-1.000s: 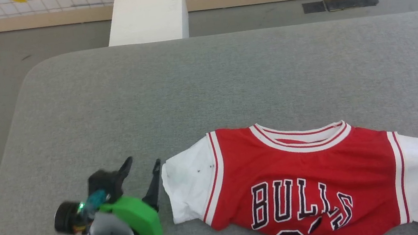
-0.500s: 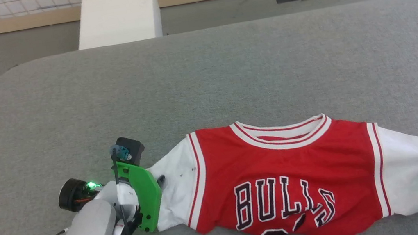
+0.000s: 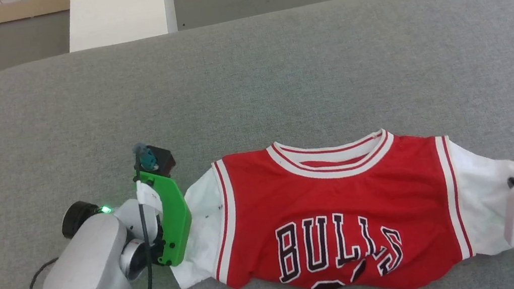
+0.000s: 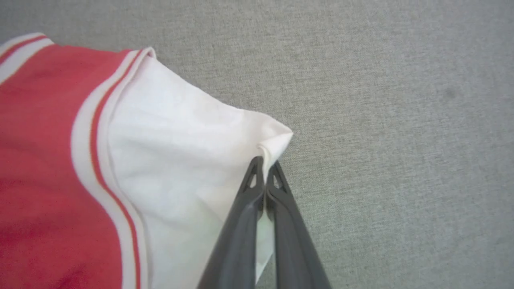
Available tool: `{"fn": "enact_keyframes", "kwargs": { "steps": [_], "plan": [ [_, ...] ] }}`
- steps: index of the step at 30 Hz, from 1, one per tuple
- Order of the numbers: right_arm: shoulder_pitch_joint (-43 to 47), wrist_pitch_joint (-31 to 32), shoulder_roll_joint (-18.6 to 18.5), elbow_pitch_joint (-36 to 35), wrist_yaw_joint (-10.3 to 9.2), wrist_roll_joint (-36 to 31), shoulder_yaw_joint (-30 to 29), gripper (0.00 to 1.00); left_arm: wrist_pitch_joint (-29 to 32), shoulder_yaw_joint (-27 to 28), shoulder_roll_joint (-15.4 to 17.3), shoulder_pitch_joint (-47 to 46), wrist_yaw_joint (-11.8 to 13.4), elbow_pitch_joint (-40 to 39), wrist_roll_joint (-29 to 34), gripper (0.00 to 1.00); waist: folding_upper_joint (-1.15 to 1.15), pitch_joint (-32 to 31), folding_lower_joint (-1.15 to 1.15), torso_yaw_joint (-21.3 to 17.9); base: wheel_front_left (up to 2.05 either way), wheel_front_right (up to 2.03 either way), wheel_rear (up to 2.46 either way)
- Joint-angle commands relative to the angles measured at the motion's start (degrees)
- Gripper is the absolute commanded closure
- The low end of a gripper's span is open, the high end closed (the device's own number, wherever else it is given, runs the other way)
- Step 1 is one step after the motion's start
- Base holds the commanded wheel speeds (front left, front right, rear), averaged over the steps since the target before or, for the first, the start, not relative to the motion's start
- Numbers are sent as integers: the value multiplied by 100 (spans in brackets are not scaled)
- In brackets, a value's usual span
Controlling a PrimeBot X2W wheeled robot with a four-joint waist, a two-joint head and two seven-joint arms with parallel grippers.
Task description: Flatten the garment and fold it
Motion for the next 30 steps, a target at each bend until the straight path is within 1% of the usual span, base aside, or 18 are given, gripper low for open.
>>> {"fn": "enact_keyframes", "kwargs": {
  "steps": [1, 3, 5, 9, 13, 14, 18, 21, 23, 27, 30],
  "plan": [
    [-176, 45, -5, -93, -9, -4, 82, 100, 95, -169, 150, 145, -14, 12, -102, 100, 0, 29, 0, 3, 0, 0, 0],
    [-325, 111, -15, -244, -9, -96, 242, 100, -71, -226, 378, -38, -14, -295, -176, 100, 0, 72, 0, 2, 0, 0, 0],
    [-526, 188, -126, -357, -9, -142, 428, 100, -251, -335, 669, -277, -14, -549, -81, 100, 0, 122, 0, -4, 0, 0, 0],
    [-1167, 303, -556, -496, -9, -169, 874, 100, -758, -378, 1139, -843, -14, -930, 79, 100, 0, 265, 0, -12, 0, 0, 0],
    [-2077, 370, -1030, -474, -9, -151, 1367, 100, -1319, -155, 1391, -1495, -5, -1014, 312, 100, 0, 486, 0, -1, 0, 0, 0],
    [-2301, 384, -1102, -455, -9, -152, 1473, 100, -1460, -96, 1430, -1649, 8, -1001, 395, 100, 0, 549, 0, -2, 0, 0, 0],
    [-3472, 376, -1347, -180, -9, -102, 1868, 100, -2074, 270, 1471, -2331, 226, -890, 616, 100, 0, 893, 0, -11, 0, 0, 0],
    [-4470, 194, -1410, 187, -9, -8, 2031, 100, -2520, 559, 1484, -2892, 427, -787, 759, 100, 0, 1222, 0, -22, 0, 0, 0],
    [-5119, 16, -1434, 463, -9, -33, 2090, 100, -2884, 791, 1480, -3268, 607, -730, 834, 100, 0, 1441, 0, -39, 0, 0, 0],
    [-6199, -426, -1216, 876, -9, -248, 1747, 100, -3580, 1240, 1369, -3913, 1080, -574, 924, 100, 0, 1733, 0, -21, 0, 0, 0],
    [-6860, -852, -1061, 1061, -9, -468, 1529, 100, -4063, 1509, 1286, -4353, 1352, -439, 971, 100, 0, 1888, 0, -17, 0, 0, 0]
  ]
}}
